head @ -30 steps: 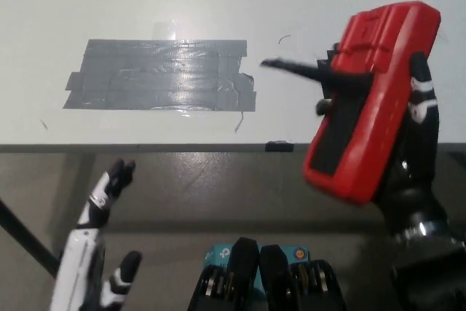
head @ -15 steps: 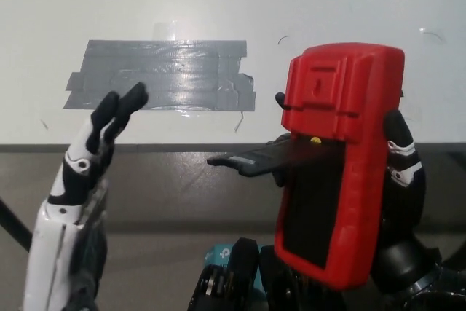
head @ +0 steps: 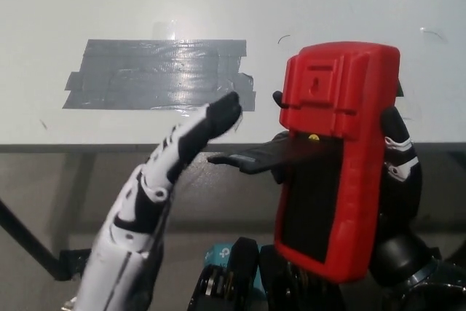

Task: The robot first picks the multimeter with right hand and then unfolds the black stand on the back of it using left hand

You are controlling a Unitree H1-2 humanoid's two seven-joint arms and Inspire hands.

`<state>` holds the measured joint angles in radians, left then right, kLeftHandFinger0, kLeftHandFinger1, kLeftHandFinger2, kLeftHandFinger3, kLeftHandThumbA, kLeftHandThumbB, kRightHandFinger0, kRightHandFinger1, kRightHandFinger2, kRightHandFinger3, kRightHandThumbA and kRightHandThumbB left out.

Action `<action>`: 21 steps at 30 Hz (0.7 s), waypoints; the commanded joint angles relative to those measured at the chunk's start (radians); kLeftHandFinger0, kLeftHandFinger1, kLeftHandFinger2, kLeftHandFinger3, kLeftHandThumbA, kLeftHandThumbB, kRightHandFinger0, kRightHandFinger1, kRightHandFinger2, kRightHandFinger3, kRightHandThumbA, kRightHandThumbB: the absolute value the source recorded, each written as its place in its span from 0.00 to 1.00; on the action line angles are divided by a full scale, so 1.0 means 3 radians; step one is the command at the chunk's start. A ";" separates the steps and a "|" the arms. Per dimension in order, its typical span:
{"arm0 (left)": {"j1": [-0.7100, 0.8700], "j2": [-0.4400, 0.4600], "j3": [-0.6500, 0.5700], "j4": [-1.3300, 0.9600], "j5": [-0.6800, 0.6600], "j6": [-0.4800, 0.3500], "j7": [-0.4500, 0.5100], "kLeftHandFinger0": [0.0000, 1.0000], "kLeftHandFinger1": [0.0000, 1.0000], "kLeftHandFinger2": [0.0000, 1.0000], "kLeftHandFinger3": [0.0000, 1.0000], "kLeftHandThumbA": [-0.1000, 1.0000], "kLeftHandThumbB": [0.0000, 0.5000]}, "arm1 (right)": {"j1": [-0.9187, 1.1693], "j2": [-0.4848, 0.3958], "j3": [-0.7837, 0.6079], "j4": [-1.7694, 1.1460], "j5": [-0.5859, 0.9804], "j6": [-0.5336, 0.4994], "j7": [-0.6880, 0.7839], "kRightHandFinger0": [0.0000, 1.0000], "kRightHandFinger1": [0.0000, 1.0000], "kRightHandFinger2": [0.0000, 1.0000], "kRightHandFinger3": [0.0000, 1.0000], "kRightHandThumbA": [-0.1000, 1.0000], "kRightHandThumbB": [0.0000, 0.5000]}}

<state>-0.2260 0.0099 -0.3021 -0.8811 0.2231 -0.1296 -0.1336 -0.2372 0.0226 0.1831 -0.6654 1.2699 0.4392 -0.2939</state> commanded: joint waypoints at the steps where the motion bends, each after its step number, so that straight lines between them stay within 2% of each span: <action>1: 0.0068 -0.0002 -0.0046 0.0069 0.0117 -0.0479 -0.0026 1.00 1.00 1.00 1.00 0.95 0.73 | -0.0183 0.0052 -0.0052 -0.0006 0.0018 -0.0146 0.0272 0.00 0.28 0.65 0.70 0.22 0.25; 2: 0.0146 -0.0025 -0.0047 0.0035 0.0232 -0.0458 -0.0034 1.00 1.00 1.00 1.00 1.00 0.78 | -0.0187 0.0055 -0.0051 -0.0013 0.0012 -0.0143 0.0268 0.00 0.29 0.66 0.72 0.23 0.25; 4: 0.0246 -0.0050 -0.0061 -0.0032 0.0300 -0.0371 -0.0062 1.00 1.00 1.00 1.00 1.00 0.87 | -0.0190 0.0066 -0.0052 -0.0022 0.0024 -0.0148 0.0282 0.00 0.30 0.68 0.74 0.23 0.24; 6: 0.0287 -0.0065 -0.0054 -0.0046 0.0375 -0.0381 -0.0071 1.00 1.00 1.00 1.00 1.00 0.85 | -0.0194 0.0067 -0.0055 -0.0032 0.0086 -0.0146 0.0296 0.00 0.32 0.70 0.76 0.22 0.24; 9: 0.0335 -0.0103 -0.0030 -0.0079 0.0510 -0.0395 -0.0075 1.00 1.00 1.00 1.00 1.00 0.90 | -0.0176 0.0066 -0.0024 -0.0075 0.0137 -0.0132 0.0336 0.00 0.36 0.72 0.75 0.22 0.26; 14: 0.0409 -0.0169 -0.0038 -0.0101 0.0684 -0.0406 -0.0086 1.00 1.00 1.00 1.00 1.00 0.93 | -0.0158 0.0057 0.0014 -0.0225 0.0185 -0.0112 0.0248 0.00 0.34 0.69 0.70 0.21 0.27; 18: 0.0434 -0.0220 -0.0049 -0.0106 0.0792 -0.0447 -0.0095 1.00 1.00 1.00 1.00 1.00 0.88 | -0.0145 0.0050 0.0013 -0.0298 0.0188 -0.0130 0.0227 0.00 0.33 0.70 0.70 0.21 0.27; 21: 0.0464 -0.0225 -0.0044 -0.0102 0.0823 -0.0512 -0.0085 1.00 1.00 1.00 1.00 1.00 0.88 | -0.0119 0.0057 0.0031 -0.0365 0.0205 -0.0148 0.0229 0.00 0.33 0.71 0.69 0.20 0.28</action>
<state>-0.0944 -0.0429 -0.3146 -0.8811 0.4176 -0.2321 -0.1444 -0.2527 0.0240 0.1840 -0.7103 1.2838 0.4391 -0.2567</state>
